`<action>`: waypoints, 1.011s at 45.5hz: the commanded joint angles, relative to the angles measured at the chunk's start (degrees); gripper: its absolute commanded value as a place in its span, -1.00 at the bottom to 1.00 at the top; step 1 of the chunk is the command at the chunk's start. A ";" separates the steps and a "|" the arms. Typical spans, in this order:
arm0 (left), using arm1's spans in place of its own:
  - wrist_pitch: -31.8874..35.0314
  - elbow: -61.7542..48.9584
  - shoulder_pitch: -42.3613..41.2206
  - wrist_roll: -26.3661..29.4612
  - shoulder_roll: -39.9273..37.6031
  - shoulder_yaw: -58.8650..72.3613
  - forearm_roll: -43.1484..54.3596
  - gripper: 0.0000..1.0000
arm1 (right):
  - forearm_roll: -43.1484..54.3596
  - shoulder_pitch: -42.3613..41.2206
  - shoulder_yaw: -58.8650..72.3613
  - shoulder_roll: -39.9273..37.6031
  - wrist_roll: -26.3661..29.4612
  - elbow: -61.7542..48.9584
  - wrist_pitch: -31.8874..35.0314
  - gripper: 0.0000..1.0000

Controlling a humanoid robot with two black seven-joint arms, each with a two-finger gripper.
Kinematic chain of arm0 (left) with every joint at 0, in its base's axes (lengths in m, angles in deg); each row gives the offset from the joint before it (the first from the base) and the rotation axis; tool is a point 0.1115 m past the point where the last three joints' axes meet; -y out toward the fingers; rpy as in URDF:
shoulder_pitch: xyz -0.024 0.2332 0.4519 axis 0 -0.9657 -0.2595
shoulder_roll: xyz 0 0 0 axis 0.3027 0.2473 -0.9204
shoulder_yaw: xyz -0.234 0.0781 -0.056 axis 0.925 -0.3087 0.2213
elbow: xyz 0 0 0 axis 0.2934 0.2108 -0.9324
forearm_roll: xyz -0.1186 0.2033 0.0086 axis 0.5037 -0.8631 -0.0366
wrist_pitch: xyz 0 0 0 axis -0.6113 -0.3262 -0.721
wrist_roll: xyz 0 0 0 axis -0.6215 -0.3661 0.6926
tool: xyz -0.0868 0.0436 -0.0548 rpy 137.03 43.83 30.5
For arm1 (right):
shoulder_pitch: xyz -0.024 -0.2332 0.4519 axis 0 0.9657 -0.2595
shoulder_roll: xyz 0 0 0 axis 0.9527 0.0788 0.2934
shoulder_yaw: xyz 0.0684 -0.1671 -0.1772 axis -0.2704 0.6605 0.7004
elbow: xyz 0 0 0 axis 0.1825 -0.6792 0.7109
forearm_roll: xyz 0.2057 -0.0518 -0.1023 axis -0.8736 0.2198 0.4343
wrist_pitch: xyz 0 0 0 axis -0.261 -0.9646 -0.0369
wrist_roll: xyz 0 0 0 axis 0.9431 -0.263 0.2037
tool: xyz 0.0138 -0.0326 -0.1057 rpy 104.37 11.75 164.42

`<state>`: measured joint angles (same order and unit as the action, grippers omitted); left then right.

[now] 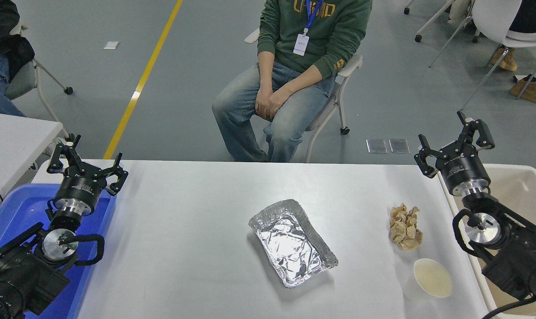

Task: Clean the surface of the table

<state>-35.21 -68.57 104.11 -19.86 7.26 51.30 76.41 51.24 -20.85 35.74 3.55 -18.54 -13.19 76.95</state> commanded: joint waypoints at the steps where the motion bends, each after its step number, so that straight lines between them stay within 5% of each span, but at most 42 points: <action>1: 0.00 0.02 0.00 0.00 0.00 0.00 0.00 1.00 | 5.41 0.57 2.09 -5.15 -0.61 7.60 -0.39 0.99; 8: 0.00 -0.07 0.00 0.00 0.00 0.00 0.00 1.00 | 10.60 0.05 4.99 -7.61 0.79 9.09 -0.39 0.99; 19: 0.00 -0.07 0.00 0.00 0.00 0.00 0.00 1.00 | 11.04 -1.71 11.33 -12.62 10.28 12.16 -0.83 0.99; 46: 0.00 0.02 0.00 0.00 0.00 0.00 0.00 1.00 | 17.55 -4.08 17.83 -35.38 30.68 38.17 2.60 0.99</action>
<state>-35.21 -68.57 104.11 -19.86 7.25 51.31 76.41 65.52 -24.27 52.50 -22.48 3.09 13.25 77.55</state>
